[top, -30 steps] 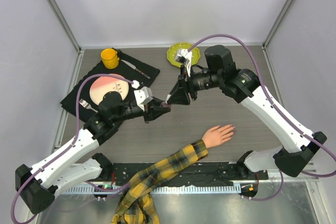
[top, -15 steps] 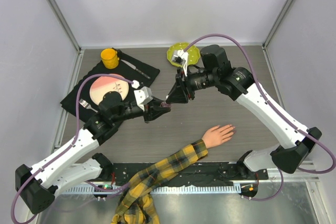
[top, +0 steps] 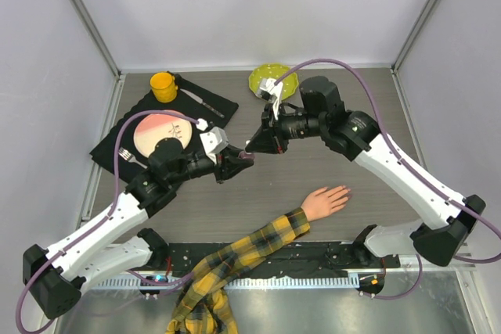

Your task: Paint the nails

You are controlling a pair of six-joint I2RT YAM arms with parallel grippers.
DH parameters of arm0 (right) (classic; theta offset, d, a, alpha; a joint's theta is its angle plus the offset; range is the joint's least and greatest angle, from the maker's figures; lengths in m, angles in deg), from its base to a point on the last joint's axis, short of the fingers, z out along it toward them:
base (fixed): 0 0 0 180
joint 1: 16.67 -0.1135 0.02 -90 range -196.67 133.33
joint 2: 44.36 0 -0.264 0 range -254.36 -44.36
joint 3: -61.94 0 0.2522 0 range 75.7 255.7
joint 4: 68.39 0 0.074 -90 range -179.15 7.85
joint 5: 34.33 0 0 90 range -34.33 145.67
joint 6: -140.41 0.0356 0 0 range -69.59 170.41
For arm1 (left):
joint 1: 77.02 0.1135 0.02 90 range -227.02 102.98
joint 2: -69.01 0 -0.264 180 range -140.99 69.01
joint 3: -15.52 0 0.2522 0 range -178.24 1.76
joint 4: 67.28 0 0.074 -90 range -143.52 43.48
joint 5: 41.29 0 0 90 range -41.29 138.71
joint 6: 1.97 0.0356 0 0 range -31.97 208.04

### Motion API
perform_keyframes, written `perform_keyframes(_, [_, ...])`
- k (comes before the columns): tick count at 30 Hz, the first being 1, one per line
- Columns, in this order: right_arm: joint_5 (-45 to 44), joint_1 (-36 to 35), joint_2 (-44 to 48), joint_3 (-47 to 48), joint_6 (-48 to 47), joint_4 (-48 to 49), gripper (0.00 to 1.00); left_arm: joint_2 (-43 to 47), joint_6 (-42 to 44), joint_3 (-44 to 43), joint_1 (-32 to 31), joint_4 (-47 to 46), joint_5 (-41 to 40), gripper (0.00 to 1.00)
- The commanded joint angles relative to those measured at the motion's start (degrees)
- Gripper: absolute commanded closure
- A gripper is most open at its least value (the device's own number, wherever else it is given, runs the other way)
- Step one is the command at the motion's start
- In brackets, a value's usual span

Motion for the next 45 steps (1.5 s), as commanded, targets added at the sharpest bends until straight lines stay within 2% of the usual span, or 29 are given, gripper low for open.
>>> perform_keyframes(1, [-6.57, -4.08, 5.72, -6.01, 4.55, 10.17, 0.99, 1.00, -2.18, -0.97, -0.18, -7.43, -8.00, 1.00])
perform_keyframes(4, [-11.58, -5.66, 8.19, -10.58, 9.03, 16.50, 0.99, 1.53, -2.27, -0.71, -0.10, -7.96, -11.43, 1.00])
perform_keyframes(9, [-31.52, -14.34, 8.55, -13.14, 15.53, 21.00, 0.99, 1.27, -0.87, -1.15, -0.19, -9.28, -18.89, 1.00])
perform_keyframes(10, [-35.56, -16.19, 8.11, -13.05, 18.33, 21.01, 0.99, 0.83, -0.17, -1.59, -0.10, -8.84, -20.13, 1.00])
perform_keyframes(11, [-43.69, -17.69, 6.98, -12.62, 20.88, 20.75, 0.99, 0.48, 0.45, -2.81, -0.18, -7.53, -21.09, 1.00])
perform_keyframes(15, [-61.82, -25.69, 2.15, -7.79, 28.63, 15.23, 0.99, -0.76, 2.82, -5.37, -0.18, -5.77, -21.64, 1.00])
perform_keyframes(16, [-63.09, -25.87, 1.79, -7.69, 30.20, 15.12, 0.99, -0.93, 3.09, -5.63, -0.19, -5.67, -21.02, 1.00])
perform_keyframes(21, [-66.18, -25.79, 0.47, -5.42, 32.94, 13.37, 0.99, 0.91, 4.58, -2.83, -0.19, -7.25, -20.22, 1.00])
perform_keyframes(26, [-66.09, -25.79, -0.24, -3.91, 30.84, 11.00, 0.99, 1.26, 4.85, -1.77, -0.19, -7.87, -18.82, 1.00])
perform_keyframes(31, [-66.44, -25.88, 0.29, -2.25, 26.89, 8.54, 0.85, 1.44, 3.80, -0.71, -0.19, -8.13, -16.71, 1.00])
perform_keyframes(34, [-65.92, -25.88, -0.24, -0.66, 24.69, 7.04, 0.73, 1.26, 3.71, -0.27, -0.19, -8.05, -15.31, 1.00])
perform_keyframes(35, [-65.83, -25.88, -0.15, -0.57, 24.42, 6.95, 0.64, 1.18, 3.71, -0.10, -0.10, -7.96, -15.22, 1.00])
perform_keyframes(37, [-65.57, -25.88, 0.11, -0.57, 23.37, 6.77, 0.55, 1.17, 3.62, -0.18, -0.10, -7.61, -14.95, 1.00])
perform_keyframes(41, [-65.30, -25.79, 1.43, -0.22, 21.00, 6.07, 0.44, 1.09, 3.71, -0.10, -0.18, -7.25, -13.73, 1.00])
perform_keyframes(45, [-59.01, -23.43, 5.02, -0.57, 17.48, 5.02, 0.37, 0.21, 3.62, -1.93, -0.19, -4.02, -9.25, 1.00])
